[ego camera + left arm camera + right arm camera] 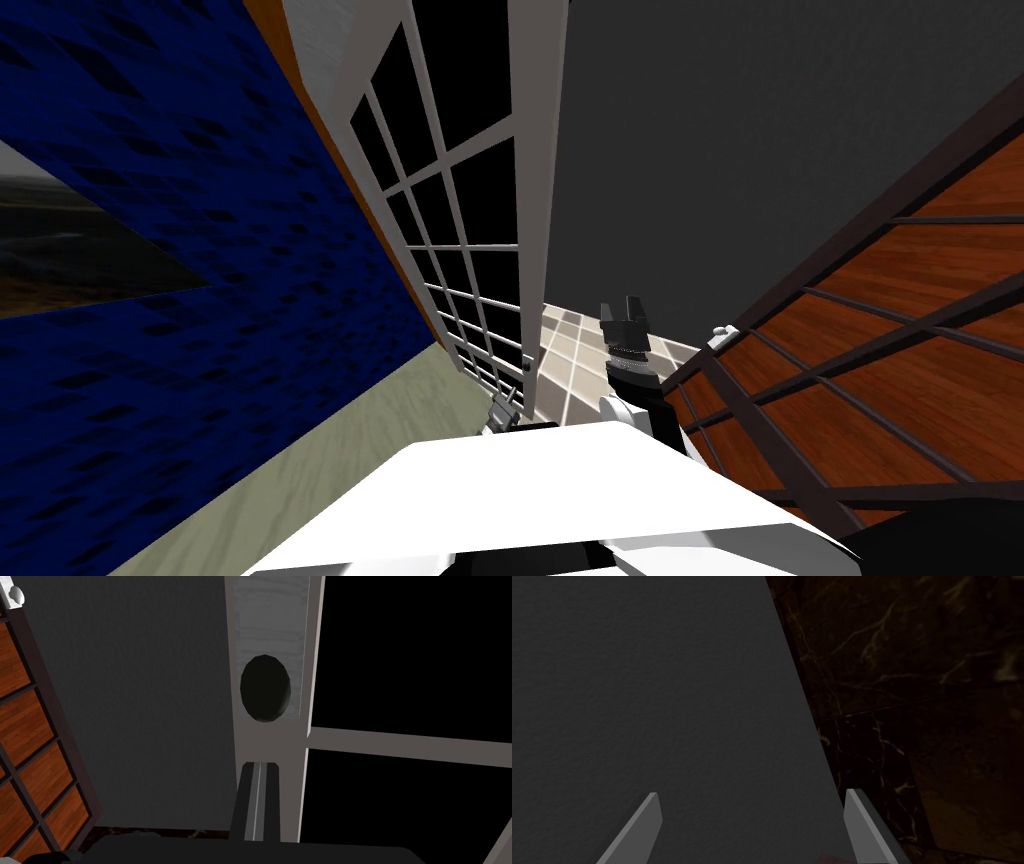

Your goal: Push the door open

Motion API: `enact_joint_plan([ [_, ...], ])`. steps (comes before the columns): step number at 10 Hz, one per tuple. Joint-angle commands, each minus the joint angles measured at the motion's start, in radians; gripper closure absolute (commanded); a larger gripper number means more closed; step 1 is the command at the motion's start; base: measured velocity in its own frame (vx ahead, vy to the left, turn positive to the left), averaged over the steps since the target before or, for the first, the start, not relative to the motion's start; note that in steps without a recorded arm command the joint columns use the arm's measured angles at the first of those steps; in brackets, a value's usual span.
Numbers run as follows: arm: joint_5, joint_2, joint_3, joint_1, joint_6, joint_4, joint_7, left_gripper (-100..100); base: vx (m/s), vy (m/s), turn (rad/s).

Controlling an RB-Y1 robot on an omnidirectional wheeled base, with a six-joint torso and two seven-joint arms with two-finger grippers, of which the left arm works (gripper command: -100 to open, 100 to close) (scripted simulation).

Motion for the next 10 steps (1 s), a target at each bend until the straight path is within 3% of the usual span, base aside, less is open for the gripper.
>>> enact_joint_plan([
  [1,0.005,0.033,0.009,0.006,0.000,-0.005,-0.007,-100,-0.051,-0.017,0.096],
  [2,0.014,0.031,0.026,0.017,0.001,-0.013,-0.018,-100,-0.147,-0.062,0.224],
  [3,0.020,-0.006,0.036,0.024,0.001,-0.018,-0.026,-100,-0.162,-0.069,0.180],
  [4,0.018,0.008,0.033,0.010,-0.004,-0.001,-0.023,-100,-0.064,-0.029,0.025],
  [5,0.021,0.035,0.034,-0.001,0.010,-0.003,-0.021,-100,0.050,-0.071,-0.038],
  [6,0.021,0.040,0.034,-0.005,0.015,-0.003,-0.019,-100,0.113,-0.101,-0.015],
  [8,0.023,0.044,0.035,-0.018,0.030,-0.004,-0.015,-100,0.171,-0.119,-0.016],
  [10,0.026,0.029,0.035,-0.031,0.045,-0.006,-0.010,-100,0.137,-0.124,-0.018],
])
